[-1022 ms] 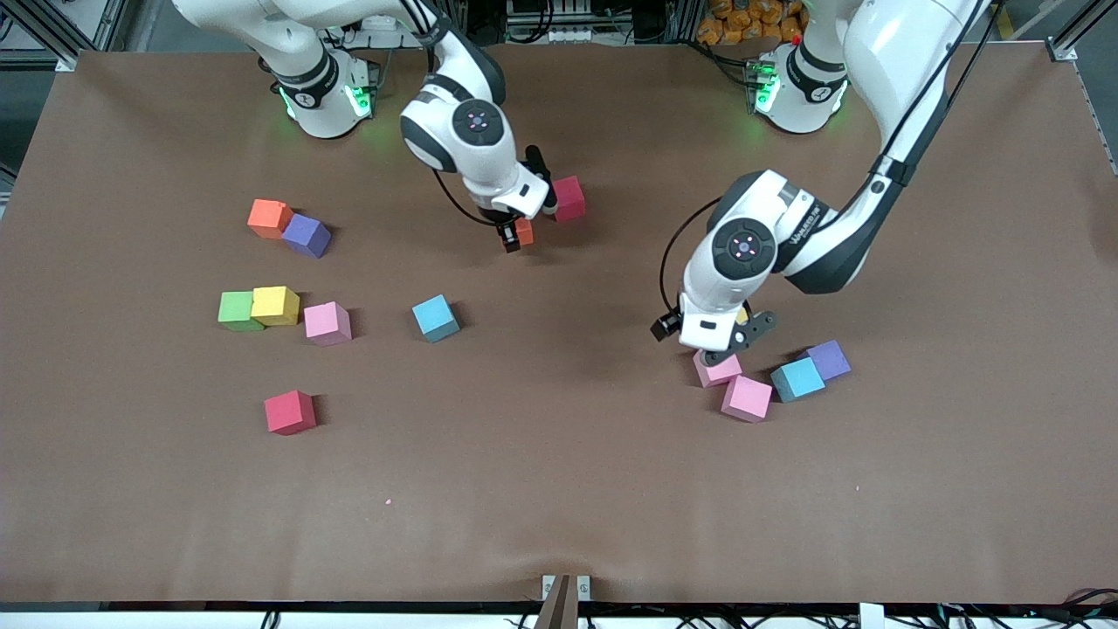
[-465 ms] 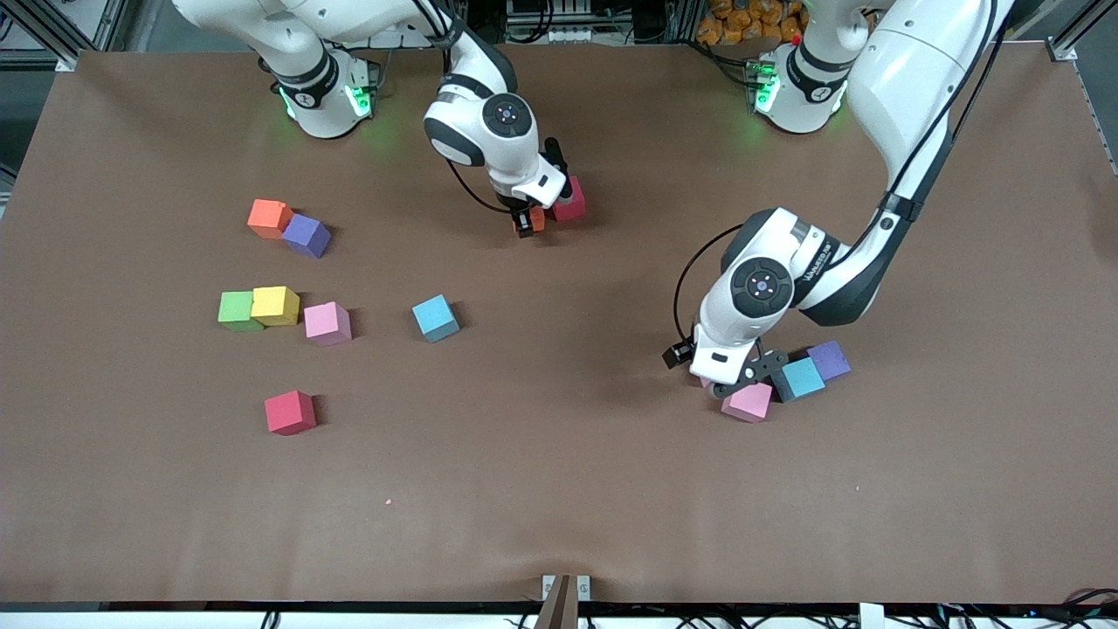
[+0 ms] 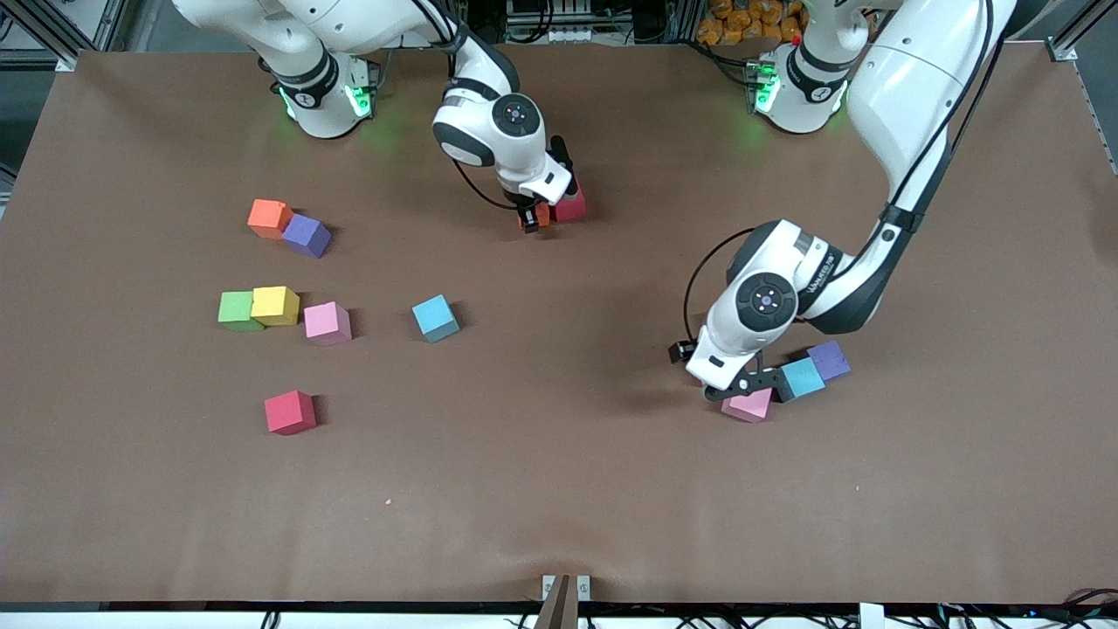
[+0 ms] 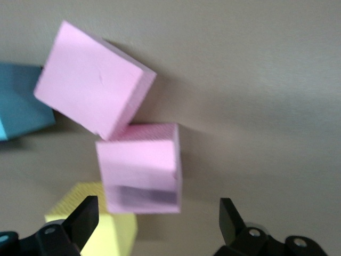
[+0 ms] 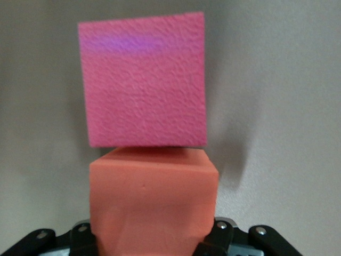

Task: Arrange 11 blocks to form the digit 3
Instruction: 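Place the orange cube beside red while the left gripper grasps pink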

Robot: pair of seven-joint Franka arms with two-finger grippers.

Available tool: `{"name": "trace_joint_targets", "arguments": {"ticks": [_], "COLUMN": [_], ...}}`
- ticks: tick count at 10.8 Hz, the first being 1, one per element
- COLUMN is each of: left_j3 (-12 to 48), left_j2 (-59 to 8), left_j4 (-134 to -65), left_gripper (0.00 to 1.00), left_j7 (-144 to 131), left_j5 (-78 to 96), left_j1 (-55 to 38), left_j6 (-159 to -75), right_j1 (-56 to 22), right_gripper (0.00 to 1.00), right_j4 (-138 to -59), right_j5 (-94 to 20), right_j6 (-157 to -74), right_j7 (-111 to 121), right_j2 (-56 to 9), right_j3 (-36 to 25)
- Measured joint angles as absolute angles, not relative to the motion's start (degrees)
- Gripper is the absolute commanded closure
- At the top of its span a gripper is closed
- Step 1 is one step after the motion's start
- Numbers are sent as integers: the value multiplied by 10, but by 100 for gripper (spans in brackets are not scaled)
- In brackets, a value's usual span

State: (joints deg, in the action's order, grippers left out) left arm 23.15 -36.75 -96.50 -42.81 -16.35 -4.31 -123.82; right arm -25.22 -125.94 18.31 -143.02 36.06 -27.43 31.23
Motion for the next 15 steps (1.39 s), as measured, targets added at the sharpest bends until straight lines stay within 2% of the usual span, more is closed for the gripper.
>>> {"name": "trace_joint_targets", "arguments": {"ticks": [10, 15], "left_j3": [218, 217], "left_j2": [-394, -399], "left_j4": [-963, -960], "left_gripper": [0, 26], "left_j7": [-396, -395], "left_j5": [-164, -164], "left_j1": [-45, -47], "left_j6": [-1238, -1238], "right_j1": [-250, -250], "right_gripper": [68, 69], "right_j4": [-1276, -1276], "right_j5": [184, 192], "right_j6": [-1451, -1459], "right_j7": [343, 316], "right_j2": [-276, -278], "right_j3": [316, 321]}}
